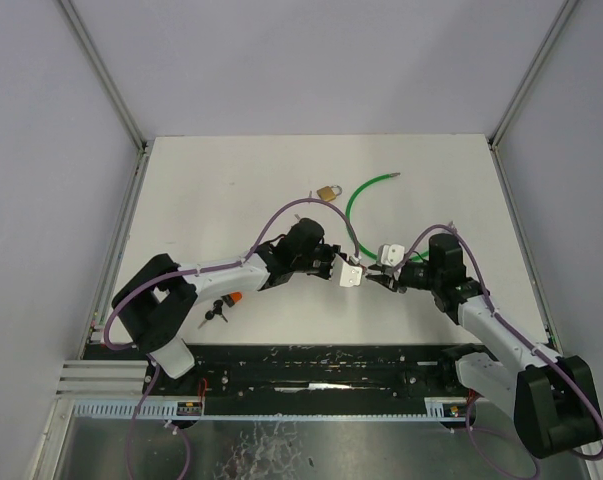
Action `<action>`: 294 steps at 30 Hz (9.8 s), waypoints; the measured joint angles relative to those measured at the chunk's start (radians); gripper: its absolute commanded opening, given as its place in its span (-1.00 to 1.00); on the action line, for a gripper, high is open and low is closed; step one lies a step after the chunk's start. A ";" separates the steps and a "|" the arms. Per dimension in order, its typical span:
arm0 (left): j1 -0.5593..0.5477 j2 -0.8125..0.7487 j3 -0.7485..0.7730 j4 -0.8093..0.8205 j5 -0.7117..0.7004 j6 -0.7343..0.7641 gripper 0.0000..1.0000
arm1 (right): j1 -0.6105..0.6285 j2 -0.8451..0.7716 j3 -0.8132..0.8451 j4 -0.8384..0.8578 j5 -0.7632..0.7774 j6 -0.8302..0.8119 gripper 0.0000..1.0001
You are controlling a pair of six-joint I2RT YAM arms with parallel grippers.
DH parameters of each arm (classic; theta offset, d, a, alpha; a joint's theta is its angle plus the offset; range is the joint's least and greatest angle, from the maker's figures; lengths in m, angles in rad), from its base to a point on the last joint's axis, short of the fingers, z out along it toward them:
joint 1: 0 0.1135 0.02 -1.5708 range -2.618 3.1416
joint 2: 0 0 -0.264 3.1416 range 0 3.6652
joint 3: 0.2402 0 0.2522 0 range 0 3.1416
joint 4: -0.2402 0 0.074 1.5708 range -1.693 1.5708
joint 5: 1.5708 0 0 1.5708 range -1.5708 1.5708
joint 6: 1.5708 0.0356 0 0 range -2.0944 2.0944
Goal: Lock with the key
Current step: Lock the lock, then place the lock at the center of the board.
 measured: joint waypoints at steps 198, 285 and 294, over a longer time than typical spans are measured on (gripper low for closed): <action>0.053 0.233 0.272 -0.058 0.678 -0.187 -0.99 | 0.129 -0.047 0.526 -1.066 0.385 -0.832 -1.00; 0.727 -0.146 -0.406 0.591 -0.319 -1.935 0.48 | -0.197 -0.064 0.181 -0.149 -0.114 0.572 -1.00; 0.643 0.023 -0.418 1.238 0.178 -1.927 0.51 | -0.232 -0.050 0.180 -0.129 -0.169 0.648 -1.00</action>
